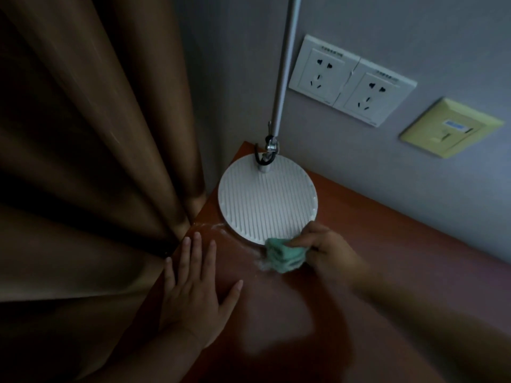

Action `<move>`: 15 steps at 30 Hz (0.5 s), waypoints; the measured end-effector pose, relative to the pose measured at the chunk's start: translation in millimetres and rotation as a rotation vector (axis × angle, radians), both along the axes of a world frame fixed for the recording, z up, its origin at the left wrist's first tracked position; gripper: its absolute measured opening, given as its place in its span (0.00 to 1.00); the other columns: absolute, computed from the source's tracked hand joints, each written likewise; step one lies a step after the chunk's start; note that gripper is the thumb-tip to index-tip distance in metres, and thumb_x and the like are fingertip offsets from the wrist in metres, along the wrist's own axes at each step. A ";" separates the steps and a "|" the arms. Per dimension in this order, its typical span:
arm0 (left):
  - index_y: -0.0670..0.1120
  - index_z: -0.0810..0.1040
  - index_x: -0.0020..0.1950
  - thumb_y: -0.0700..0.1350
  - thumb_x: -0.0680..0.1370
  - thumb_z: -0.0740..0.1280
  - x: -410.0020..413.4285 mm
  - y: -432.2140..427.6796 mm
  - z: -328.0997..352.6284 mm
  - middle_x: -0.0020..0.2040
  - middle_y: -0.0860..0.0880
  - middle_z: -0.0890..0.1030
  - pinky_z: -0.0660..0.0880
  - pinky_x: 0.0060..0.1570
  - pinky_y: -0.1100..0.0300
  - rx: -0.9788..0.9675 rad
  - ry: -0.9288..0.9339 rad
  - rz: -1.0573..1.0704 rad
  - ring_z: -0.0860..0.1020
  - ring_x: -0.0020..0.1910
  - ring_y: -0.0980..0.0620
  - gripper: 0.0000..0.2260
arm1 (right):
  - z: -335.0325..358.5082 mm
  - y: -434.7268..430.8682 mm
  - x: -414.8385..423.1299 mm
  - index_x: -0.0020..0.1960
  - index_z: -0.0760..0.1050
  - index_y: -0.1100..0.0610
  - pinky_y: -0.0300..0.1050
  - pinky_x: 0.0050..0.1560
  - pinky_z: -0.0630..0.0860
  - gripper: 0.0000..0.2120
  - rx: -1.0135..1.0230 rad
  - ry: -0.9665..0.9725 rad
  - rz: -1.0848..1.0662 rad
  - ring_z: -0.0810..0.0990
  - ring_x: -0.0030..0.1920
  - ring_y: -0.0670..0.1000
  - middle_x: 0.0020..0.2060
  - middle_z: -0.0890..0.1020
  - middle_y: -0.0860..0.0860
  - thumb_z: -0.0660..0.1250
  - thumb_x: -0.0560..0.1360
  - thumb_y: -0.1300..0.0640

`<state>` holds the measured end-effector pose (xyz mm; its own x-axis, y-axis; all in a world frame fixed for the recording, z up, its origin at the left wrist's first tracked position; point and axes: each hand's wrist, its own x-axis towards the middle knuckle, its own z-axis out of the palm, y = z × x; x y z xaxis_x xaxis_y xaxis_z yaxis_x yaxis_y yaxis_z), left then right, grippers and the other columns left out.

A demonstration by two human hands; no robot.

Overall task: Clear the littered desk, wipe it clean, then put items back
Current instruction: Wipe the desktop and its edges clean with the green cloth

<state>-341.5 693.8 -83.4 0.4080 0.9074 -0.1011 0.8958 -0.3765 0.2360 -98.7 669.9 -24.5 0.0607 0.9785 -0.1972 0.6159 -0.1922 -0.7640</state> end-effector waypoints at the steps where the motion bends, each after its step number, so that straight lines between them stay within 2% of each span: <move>1: 0.42 0.63 0.72 0.67 0.75 0.46 0.2 0.0 0.5 0.73 0.40 0.64 0.46 0.70 0.47 -0.001 0.008 0.001 0.57 0.74 0.44 0.36 | 9.5 4.0 5.7 0.45 0.84 0.55 0.45 0.41 0.75 0.09 -0.011 0.177 -0.103 0.79 0.37 0.48 0.38 0.82 0.49 0.69 0.67 0.63; 2: 0.42 0.62 0.72 0.67 0.76 0.43 0.3 0.1 0.9 0.73 0.40 0.64 0.46 0.70 0.47 -0.001 0.018 0.004 0.57 0.74 0.44 0.36 | 17.0 11.5 16.2 0.41 0.85 0.55 0.45 0.34 0.75 0.04 0.006 0.287 -0.242 0.78 0.31 0.50 0.33 0.83 0.52 0.73 0.66 0.59; 3: 0.42 0.63 0.72 0.68 0.76 0.42 0.4 0.3 1.1 0.73 0.40 0.64 0.45 0.70 0.48 -0.003 0.029 0.004 0.56 0.74 0.44 0.37 | 23.9 19.6 28.5 0.40 0.84 0.55 0.40 0.28 0.72 0.02 0.026 0.337 -0.406 0.76 0.25 0.50 0.26 0.82 0.50 0.74 0.68 0.58; 4: 0.42 0.63 0.72 0.68 0.76 0.41 0.4 0.6 1.0 0.73 0.40 0.64 0.45 0.70 0.48 -0.007 0.036 0.002 0.56 0.74 0.44 0.37 | 23.3 28.3 47.3 0.43 0.82 0.58 0.36 0.23 0.69 0.02 0.044 0.277 -0.544 0.73 0.20 0.46 0.21 0.79 0.48 0.72 0.71 0.60; 5: 0.42 0.63 0.72 0.68 0.76 0.41 0.2 0.7 0.7 0.73 0.40 0.63 0.46 0.70 0.47 -0.007 0.042 0.000 0.54 0.75 0.45 0.37 | 21.6 37.8 66.9 0.46 0.81 0.60 0.34 0.21 0.69 0.05 0.054 0.125 -0.623 0.72 0.19 0.42 0.20 0.78 0.46 0.68 0.73 0.65; 6: 0.43 0.62 0.72 0.68 0.76 0.42 -0.1 0.7 0.2 0.74 0.40 0.63 0.46 0.70 0.47 -0.005 0.049 0.000 0.51 0.76 0.46 0.37 | 16.7 45.5 82.8 0.51 0.81 0.60 0.36 0.24 0.73 0.09 0.054 -0.053 -0.630 0.75 0.21 0.42 0.23 0.79 0.47 0.65 0.73 0.66; 7: 0.43 0.61 0.73 0.68 0.76 0.42 -0.6 0.8 -0.4 0.74 0.40 0.62 0.46 0.70 0.47 -0.001 0.057 0.002 0.48 0.77 0.48 0.37 | 10.9 51.9 93.6 0.56 0.81 0.58 0.41 0.33 0.79 0.15 0.038 -0.197 -0.597 0.80 0.27 0.45 0.31 0.82 0.51 0.64 0.72 0.64; 8: 0.43 0.60 0.73 0.68 0.75 0.42 -0.8 1.1 -0.8 0.74 0.40 0.62 0.46 0.70 0.47 0.002 0.062 0.005 0.45 0.77 0.49 0.37 | 1.8 57.2 103.1 0.60 0.79 0.55 0.49 0.45 0.81 0.19 0.006 -0.304 -0.560 0.82 0.37 0.53 0.42 0.82 0.57 0.62 0.71 0.61; 9: 0.43 0.60 0.73 0.68 0.75 0.42 -0.9 1.3 -0.9 0.74 0.41 0.62 0.45 0.70 0.47 0.005 0.065 0.008 0.43 0.77 0.50 0.36 | -6.7 61.8 107.4 0.64 0.76 0.55 0.52 0.56 0.77 0.21 -0.044 -0.378 -0.543 0.81 0.47 0.60 0.51 0.79 0.62 0.61 0.71 0.59; 10: 0.43 0.60 0.73 0.68 0.75 0.42 -0.8 1.5 -0.9 0.74 0.41 0.62 0.44 0.70 0.48 0.006 0.065 0.009 0.42 0.77 0.51 0.36 | -12.8 66.1 106.5 0.66 0.74 0.54 0.51 0.62 0.72 0.22 -0.091 -0.445 -0.538 0.77 0.54 0.63 0.57 0.75 0.63 0.61 0.73 0.60; 12: 0.43 0.60 0.73 0.68 0.76 0.42 -0.5 1.7 -0.7 0.74 0.41 0.62 0.43 0.71 0.49 0.005 0.071 0.001 0.45 0.77 0.50 0.37 | -20.1 74.5 97.8 0.68 0.72 0.54 0.50 0.64 0.68 0.22 -0.117 -0.542 -0.520 0.72 0.59 0.65 0.60 0.71 0.64 0.62 0.75 0.61; 15: 0.43 0.61 0.73 0.68 0.76 0.42 -0.1 1.6 -1.8 0.74 0.40 0.61 0.43 0.70 0.49 0.009 0.077 -0.011 0.54 0.75 0.44 0.37 | -21.9 75.6 88.2 0.68 0.72 0.55 0.52 0.64 0.68 0.22 -0.115 -0.574 -0.456 0.70 0.59 0.66 0.58 0.71 0.64 0.62 0.74 0.62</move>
<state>-341.7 695.5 -85.2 0.4092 0.9040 -0.1243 0.9070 -0.3881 0.1633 -10.5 745.5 -46.4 0.5806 0.8064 -0.1122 0.7523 -0.5840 -0.3051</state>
